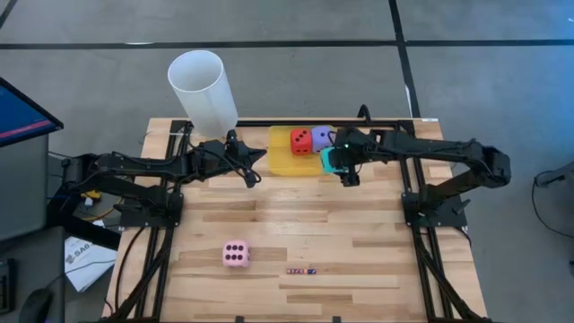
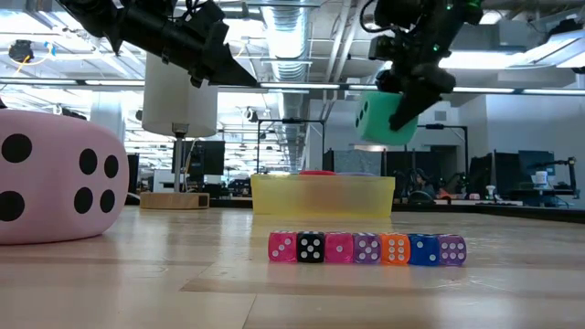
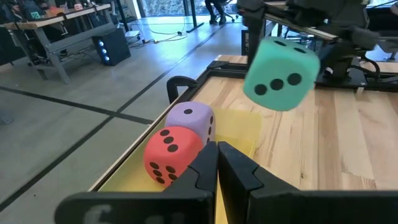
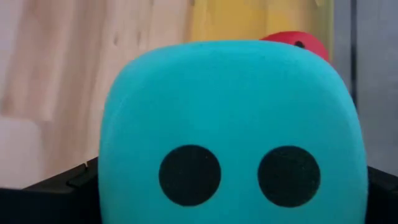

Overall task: Pick & Place Dice
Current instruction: Put the big light blue dice into the yellow bin

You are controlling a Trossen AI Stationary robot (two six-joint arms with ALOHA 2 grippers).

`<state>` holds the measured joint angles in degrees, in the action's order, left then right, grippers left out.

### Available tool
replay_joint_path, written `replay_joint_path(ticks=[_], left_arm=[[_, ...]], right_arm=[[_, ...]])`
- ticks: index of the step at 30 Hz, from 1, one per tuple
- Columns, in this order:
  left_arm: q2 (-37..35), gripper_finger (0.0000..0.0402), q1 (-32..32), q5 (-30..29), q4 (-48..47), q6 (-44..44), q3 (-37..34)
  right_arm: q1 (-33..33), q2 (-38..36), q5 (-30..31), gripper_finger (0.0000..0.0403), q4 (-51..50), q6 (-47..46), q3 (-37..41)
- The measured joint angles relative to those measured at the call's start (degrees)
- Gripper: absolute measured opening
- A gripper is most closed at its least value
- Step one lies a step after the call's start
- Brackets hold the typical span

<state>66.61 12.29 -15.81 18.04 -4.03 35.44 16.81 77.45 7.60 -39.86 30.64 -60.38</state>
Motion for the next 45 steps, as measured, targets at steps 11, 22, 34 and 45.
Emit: replay_joint_path(ticks=[11,22,34,45], left_arm=[[0.0,0.0002,-0.02,0.03,0.52,2.93,0.0],[1.57,0.0002,0.38,0.21,11.71,1.81,0.01],[14.65,0.0002,5.29,7.5,26.35,0.39,0.28],[26.83,0.0002,6.93,18.77,26.7,0.42,9.77]], right_arm=[[4.6,0.31,-0.42,0.04,7.39,2.65,0.02],[11.71,5.49,-10.64,0.04,13.07,2.35,0.02],[14.26,13.23,-16.68,0.04,14.03,4.13,0.07],[14.02,13.2,-16.68,0.04,15.32,4.49,0.04]])
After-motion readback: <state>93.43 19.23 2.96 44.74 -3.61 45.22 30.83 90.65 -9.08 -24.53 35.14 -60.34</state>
